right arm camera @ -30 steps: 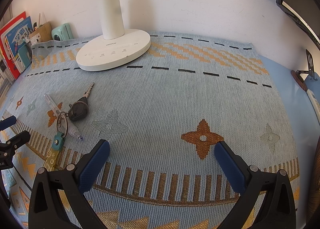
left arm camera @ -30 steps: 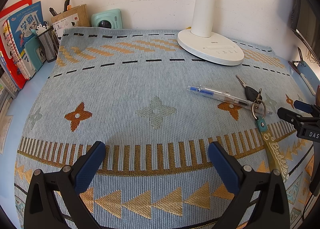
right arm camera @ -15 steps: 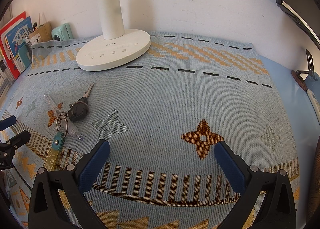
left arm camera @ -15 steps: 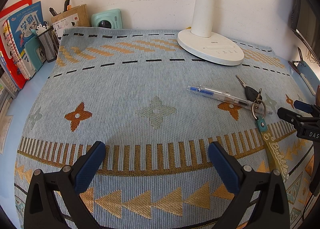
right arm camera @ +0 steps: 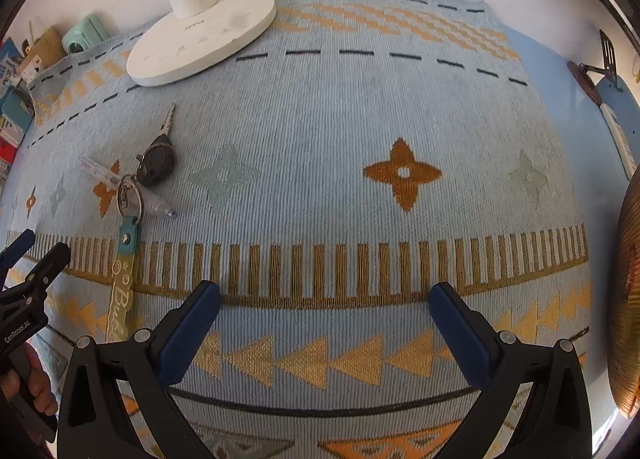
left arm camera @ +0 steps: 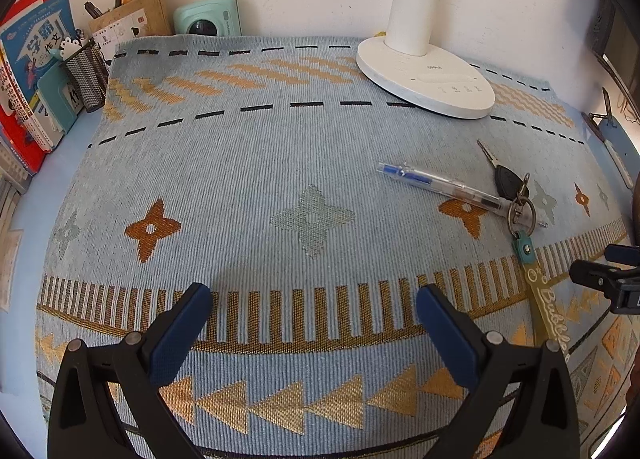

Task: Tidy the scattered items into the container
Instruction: 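Grasp the clear pen with left tool while right tool grasps the green Bubble keychain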

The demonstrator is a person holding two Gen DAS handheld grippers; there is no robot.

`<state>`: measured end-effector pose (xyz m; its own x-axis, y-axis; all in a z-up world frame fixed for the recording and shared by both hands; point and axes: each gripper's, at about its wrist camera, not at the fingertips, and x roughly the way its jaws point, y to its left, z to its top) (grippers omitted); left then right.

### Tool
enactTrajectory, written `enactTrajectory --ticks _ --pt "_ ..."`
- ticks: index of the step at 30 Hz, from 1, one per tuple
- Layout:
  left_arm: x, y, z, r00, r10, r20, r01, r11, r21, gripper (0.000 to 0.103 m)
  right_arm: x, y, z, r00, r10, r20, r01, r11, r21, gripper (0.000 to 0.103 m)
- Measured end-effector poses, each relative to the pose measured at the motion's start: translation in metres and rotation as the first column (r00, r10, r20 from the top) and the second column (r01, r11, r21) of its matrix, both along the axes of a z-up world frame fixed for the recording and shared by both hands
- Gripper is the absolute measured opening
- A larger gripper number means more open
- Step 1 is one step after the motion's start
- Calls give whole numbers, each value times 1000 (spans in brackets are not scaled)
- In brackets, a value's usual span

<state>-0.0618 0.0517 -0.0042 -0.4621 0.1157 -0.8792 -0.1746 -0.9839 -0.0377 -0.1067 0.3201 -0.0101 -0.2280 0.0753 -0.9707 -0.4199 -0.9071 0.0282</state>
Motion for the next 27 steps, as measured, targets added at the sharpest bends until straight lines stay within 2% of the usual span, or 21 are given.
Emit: enactTrajectory --ticks 1,3,4,7,9,10,11,13,16,18,19,21,24,27 --pt "1 -3 5 1000 -3 -14 3 1000 11 102 5 -4 7 1000 -9 -4 9 999 -53 96" --pt "2 -6 21 998 -23 -63 23 1000 -2 103 12 -20 28 999 -1 -49 -8 984 -176 96" --pt "2 -6 28 995 -52 -81 52 999 -1 103 13 -31 37 998 9 -60 -21 979 -204 96" --pt "-2 -5 53 973 -170 -156 175 984 19 103 2 -70 42 995 99 -33 -103 974 -202 93" --pt "-13 -2 62 938 -298 -176 308 951 29 103 -7 -86 37 991 135 -17 -135 973 -187 81" --pt "-19 1 63 910 -375 -175 386 922 32 103 -11 -91 34 990 141 5 -138 973 -186 71" --pt "-25 6 64 878 -446 -171 456 890 18 103 -15 -95 28 989 147 29 -139 971 -194 65" --pt "-38 18 62 816 -561 -140 564 825 -21 103 -19 -100 19 987 151 60 -137 971 -194 58" --pt "-53 37 57 729 -677 -103 676 735 -53 103 -23 -111 22 982 183 47 -177 978 -111 49" --pt "-58 52 50 674 -735 -76 729 678 -97 103 -24 -117 24 978 200 57 -196 978 -71 34" --pt "-57 60 46 642 -764 -62 753 643 -137 102 -23 -119 24 975 215 63 -212 976 -48 22" --pt "-51 72 39 550 -834 -56 811 549 -202 102 -19 -119 26 970 230 79 -231 973 -2 21" --pt "-39 87 30 406 -913 -40 891 406 -202 102 -5 -98 32 980 186 77 -186 983 -4 20" --pt "-25 100 16 271 -963 -2 937 264 -228 101 9 -66 45 992 100 70 -105 993 62 20"
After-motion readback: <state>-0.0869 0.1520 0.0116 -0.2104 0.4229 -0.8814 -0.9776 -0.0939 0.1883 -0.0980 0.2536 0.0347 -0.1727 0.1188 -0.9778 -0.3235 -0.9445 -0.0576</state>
